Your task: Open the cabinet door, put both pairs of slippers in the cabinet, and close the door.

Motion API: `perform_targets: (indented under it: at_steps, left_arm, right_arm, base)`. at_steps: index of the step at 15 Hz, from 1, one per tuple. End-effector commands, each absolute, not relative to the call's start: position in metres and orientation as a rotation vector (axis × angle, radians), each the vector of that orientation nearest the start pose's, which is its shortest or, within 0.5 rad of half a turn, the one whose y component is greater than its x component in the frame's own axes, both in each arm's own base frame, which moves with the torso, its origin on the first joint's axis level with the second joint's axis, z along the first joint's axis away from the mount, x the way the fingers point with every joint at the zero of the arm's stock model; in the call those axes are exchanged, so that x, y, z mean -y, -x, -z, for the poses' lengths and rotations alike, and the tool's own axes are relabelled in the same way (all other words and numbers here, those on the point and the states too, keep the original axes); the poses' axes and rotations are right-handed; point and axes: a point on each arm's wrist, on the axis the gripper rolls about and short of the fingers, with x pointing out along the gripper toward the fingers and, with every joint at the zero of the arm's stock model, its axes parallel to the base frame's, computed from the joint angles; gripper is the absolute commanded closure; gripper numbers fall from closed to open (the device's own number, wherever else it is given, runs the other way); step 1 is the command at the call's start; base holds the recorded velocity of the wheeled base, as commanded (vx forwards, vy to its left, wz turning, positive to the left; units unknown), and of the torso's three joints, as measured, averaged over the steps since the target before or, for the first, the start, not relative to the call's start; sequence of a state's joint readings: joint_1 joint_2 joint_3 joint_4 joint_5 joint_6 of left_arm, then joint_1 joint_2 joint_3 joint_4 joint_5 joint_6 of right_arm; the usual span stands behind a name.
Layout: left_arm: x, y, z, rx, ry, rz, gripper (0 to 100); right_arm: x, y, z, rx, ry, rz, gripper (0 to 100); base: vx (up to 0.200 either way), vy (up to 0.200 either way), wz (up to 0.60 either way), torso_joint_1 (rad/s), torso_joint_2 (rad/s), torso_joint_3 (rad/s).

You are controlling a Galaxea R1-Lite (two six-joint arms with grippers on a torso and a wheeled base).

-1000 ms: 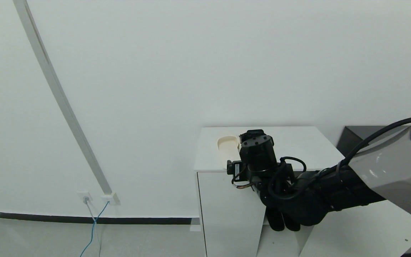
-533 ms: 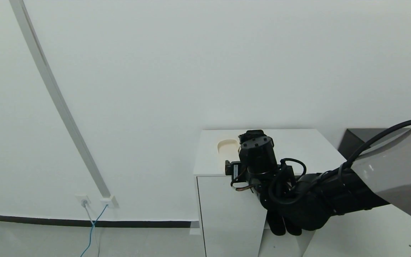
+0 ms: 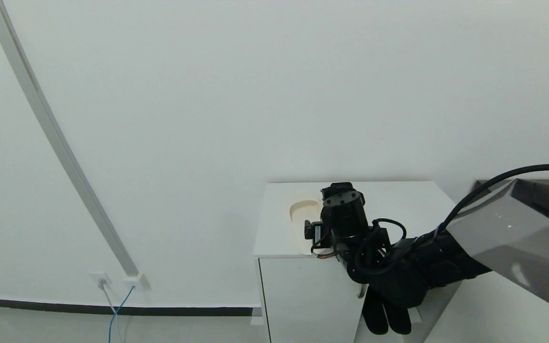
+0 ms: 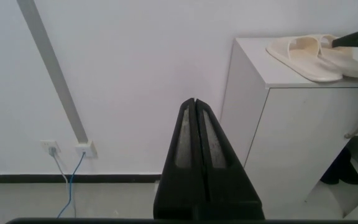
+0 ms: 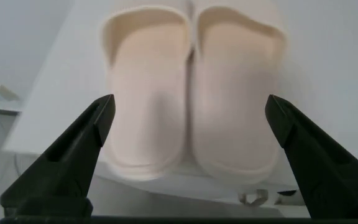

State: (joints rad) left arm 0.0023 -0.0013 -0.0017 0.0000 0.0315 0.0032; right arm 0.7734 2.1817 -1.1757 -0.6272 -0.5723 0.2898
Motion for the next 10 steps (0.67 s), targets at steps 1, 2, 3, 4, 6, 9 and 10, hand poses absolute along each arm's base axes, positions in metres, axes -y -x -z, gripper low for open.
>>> perform_targets:
  at_steps: [1,2,3,4,6,9,10]
  left_arm:
    - [-0.001,0.023,-0.076,0.001,-0.003,-0.035,100]
    - [-0.001,0.023,-0.076,0.001,-0.003,-0.037,100]
    - [-0.001,0.023,-0.076,0.001,-0.003,-0.037,100]
    - [-0.001,0.023,-0.076,0.001,-0.003,-0.037,100]
    - [-0.001,0.023,-0.076,0.001,-0.003,-0.037,100]
    - [-0.001,0.023,-0.076,0.002,-0.002,-0.038,100]
    - [-0.001,0.023,-0.076,0.001,-0.003,-0.038,100]
  right_arm:
    - [-0.287,-0.325,-0.083,-0.336,-0.037,-0.135,0]
    - [-0.287,-0.339,-0.079,-0.326,-0.047,-0.116,0]
    - [-0.288,-0.347,-0.073,-0.326,-0.043,-0.110,0]
    - [-0.288,-0.355,-0.067,-0.329,-0.035,-0.113,0]
    - [-0.287,-0.376,-0.059,-0.314,-0.047,-0.102,0]
    - [-0.288,-0.400,-0.051,-0.296,-0.055,-0.102,0]
    - [-0.288,-0.408,-0.050,-0.283,-0.052,-0.094,0]
  base:
    - [0.000,0.000,0.00,0.000,0.00,0.000]
    - [0.000,0.000,0.00,0.000,0.00,0.000]
    - [0.000,0.000,0.00,0.000,0.00,0.000]
    - [0.000,0.000,0.00,0.000,0.00,0.000]
    - [0.000,0.000,0.00,0.000,0.00,0.000]
    - [0.000,0.000,0.00,0.000,0.00,0.000]
    - [0.000,0.000,0.00,0.000,0.00,0.000]
